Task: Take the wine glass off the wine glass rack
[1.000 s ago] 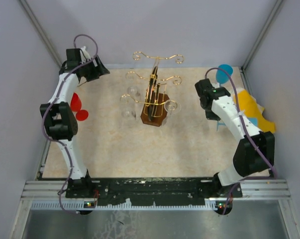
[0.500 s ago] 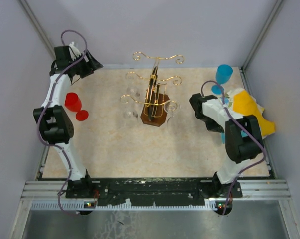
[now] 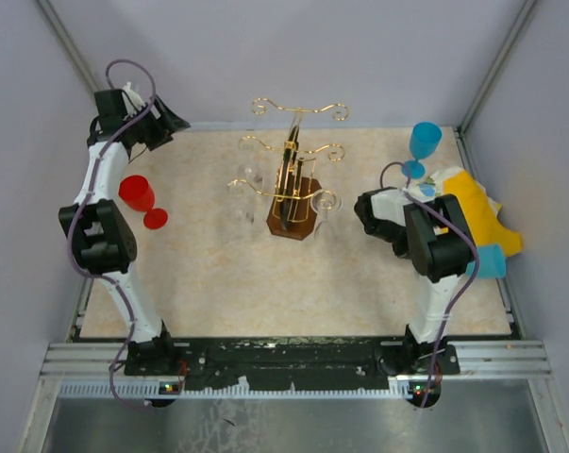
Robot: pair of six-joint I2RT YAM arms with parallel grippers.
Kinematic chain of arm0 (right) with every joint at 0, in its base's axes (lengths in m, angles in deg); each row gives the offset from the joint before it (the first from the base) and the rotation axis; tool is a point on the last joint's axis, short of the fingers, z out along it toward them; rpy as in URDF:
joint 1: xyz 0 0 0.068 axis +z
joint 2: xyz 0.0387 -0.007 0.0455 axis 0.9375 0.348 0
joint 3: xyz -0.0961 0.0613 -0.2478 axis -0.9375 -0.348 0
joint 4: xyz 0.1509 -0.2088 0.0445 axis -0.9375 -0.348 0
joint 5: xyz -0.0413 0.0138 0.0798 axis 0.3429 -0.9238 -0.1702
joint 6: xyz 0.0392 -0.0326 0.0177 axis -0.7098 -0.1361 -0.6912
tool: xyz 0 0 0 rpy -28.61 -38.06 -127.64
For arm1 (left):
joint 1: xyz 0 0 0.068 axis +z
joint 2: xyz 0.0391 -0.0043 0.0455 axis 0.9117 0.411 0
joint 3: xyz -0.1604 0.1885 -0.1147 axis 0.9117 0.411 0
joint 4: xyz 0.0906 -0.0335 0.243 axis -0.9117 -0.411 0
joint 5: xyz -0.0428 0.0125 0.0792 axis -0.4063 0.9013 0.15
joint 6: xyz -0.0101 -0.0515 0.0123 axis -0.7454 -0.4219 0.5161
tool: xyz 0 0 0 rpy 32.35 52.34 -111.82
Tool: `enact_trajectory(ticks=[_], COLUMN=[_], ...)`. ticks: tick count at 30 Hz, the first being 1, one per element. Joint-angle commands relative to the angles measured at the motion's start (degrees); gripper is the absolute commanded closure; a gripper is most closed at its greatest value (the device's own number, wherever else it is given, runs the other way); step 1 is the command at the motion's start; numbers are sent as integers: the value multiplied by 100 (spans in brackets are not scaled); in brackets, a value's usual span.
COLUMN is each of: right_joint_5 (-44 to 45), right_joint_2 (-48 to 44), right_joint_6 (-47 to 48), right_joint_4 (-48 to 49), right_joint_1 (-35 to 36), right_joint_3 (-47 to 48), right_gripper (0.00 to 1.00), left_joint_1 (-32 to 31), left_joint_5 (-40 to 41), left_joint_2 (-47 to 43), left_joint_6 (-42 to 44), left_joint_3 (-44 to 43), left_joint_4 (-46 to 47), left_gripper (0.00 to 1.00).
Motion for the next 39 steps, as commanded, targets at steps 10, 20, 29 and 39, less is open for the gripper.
enact_trajectory(ticks=[10,20,29,39], right_joint_5=[900,874,724,469], right_joint_2=[1124,1451,1539,1532], right_joint_6=[-1736,-1304,-959,-721], right_joint_4=[-934,-539,-86,266], right_joint_1=[-79,-208,-278,-276], right_joint_3=[384,494,296,232], right_gripper=[100,100,63,91], left_joint_1=[111,182,203,234], left_joint_5=[-152,-200,-222,-243], left_joint_2=[-274,-254,-214,-245], left_joint_6=[-124,-160,-159,-143], left_joint_3=[121,185,280,318], left_joint_4=[90,82,82,73], left_gripper=[19,19,21,21])
